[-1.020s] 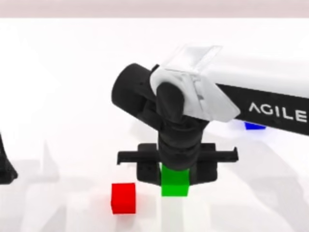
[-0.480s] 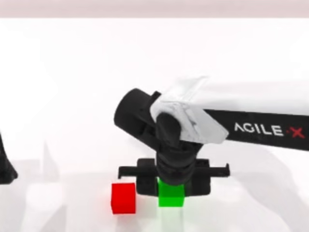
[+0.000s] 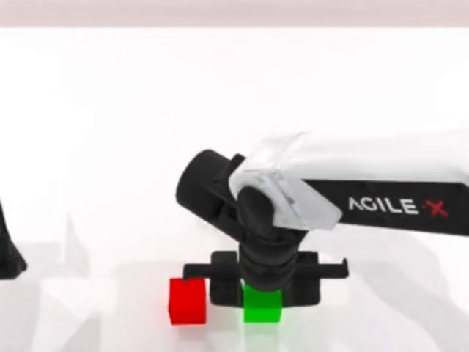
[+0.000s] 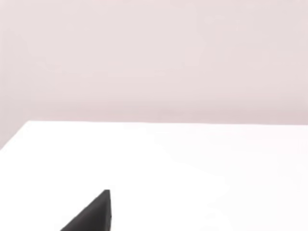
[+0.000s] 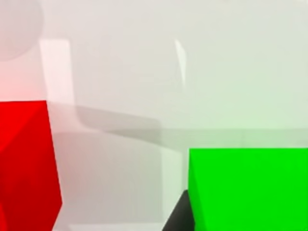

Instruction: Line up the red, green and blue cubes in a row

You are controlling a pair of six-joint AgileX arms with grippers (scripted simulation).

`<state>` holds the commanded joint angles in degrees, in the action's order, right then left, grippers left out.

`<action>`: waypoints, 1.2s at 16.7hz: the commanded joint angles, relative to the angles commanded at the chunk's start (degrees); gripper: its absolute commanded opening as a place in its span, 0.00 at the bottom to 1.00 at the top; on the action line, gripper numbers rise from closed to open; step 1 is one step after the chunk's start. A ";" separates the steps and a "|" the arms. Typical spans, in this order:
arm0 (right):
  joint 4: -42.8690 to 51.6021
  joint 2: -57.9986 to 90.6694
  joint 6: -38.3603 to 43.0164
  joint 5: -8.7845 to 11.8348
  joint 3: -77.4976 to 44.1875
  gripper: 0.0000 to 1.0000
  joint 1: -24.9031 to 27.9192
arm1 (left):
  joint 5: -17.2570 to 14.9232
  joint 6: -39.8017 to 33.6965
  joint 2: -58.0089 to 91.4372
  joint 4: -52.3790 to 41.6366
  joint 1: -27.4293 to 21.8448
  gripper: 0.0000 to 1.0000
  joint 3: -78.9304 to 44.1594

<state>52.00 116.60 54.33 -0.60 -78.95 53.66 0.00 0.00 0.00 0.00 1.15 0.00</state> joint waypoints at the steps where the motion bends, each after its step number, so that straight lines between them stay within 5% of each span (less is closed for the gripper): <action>1: 0.00 0.00 0.00 0.00 0.00 0.23 0.00 | 0.00 0.00 0.00 0.00 0.00 1.00 0.00; 11: 0.00 0.00 0.00 0.00 0.00 0.98 0.00 | 0.00 0.00 0.00 0.00 0.00 1.00 0.00; 20: 0.01 -0.04 0.00 0.00 -0.01 1.00 -0.11 | 0.00 0.00 0.00 0.00 0.00 1.00 0.00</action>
<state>52.01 116.56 54.33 -0.60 -78.96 53.55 0.00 0.00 0.00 0.00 1.15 0.00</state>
